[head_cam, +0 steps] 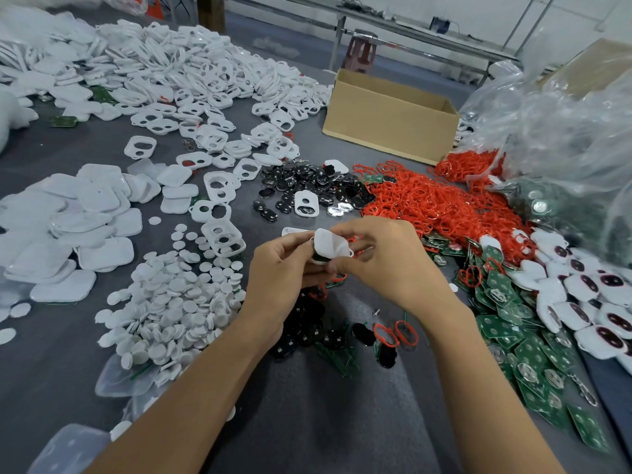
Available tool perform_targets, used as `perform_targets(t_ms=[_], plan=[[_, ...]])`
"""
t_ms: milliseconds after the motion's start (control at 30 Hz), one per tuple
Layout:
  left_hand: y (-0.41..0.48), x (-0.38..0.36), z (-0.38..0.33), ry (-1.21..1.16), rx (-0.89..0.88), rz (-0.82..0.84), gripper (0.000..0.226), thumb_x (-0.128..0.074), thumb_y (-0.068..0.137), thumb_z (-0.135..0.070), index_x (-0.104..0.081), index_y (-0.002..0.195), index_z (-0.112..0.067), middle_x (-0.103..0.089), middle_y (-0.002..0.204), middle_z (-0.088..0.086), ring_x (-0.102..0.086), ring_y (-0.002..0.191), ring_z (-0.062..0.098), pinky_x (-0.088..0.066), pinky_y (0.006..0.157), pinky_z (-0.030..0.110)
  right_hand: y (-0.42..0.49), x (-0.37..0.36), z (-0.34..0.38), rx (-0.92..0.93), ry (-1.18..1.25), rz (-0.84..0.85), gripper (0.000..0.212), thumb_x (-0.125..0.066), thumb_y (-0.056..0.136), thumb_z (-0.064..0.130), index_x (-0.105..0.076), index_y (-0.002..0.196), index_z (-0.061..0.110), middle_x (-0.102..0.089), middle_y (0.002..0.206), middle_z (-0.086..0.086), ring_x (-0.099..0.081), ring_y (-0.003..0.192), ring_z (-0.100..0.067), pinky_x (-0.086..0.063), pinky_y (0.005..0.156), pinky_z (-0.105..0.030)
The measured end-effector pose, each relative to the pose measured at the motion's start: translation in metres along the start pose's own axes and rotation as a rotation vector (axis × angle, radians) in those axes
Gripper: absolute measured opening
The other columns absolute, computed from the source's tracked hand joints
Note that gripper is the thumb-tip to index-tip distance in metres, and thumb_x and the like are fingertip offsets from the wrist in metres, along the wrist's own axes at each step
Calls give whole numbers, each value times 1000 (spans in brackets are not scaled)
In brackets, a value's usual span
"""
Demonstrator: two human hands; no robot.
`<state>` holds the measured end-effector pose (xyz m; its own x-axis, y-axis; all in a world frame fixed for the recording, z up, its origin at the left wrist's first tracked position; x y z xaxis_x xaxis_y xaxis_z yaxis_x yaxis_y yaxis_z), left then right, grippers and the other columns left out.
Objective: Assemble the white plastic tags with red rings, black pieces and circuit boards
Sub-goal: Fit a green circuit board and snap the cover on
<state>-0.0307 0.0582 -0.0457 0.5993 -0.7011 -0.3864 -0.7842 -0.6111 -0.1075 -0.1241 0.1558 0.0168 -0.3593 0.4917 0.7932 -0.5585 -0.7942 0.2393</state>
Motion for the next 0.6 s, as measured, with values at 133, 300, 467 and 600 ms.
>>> perform_targets(t_ms=[133,300,467,600], plan=[[1,-1,0,-30,30,12,22,-50,98,-6,-71,99,0,-75,82,13,-71,66,18,-60,65,28,1,-2,0,25,-115,12,33,-82,70,20,-74,102,25,-66,85,4,-57,74,-9,-51,70,-27],[-1,-1,0,13,-12,21,19,-57,95,0,-67,111,1,-76,88,12,-72,70,19,-60,69,28,1,-3,0,40,-158,-7,35,-80,72,20,-73,106,24,-64,90,2,-56,79,-11,-51,72,-30],[-2,-4,0,-9,-17,49,18,-56,95,2,-66,108,-5,-77,86,8,-73,70,18,-61,69,28,1,-2,0,19,-165,-34,37,-84,68,19,-73,103,17,-59,88,4,-54,77,-12,-51,74,-34],[-2,-3,-1,-4,-3,67,18,-56,95,3,-68,104,-7,-77,84,8,-72,68,16,-60,67,26,0,-3,2,24,-158,-51,40,-85,65,16,-73,103,15,-56,87,3,-49,73,-14,-49,73,-35]])
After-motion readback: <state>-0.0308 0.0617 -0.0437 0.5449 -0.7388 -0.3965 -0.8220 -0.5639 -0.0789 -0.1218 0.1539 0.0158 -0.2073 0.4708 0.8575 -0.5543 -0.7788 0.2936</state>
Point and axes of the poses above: each hand's wrist, its own y-axis towards the middle knuckle, its own x-axis out of the back of the hand, z = x × y, the point moved 4 cm from there along y, towards the middle knuckle
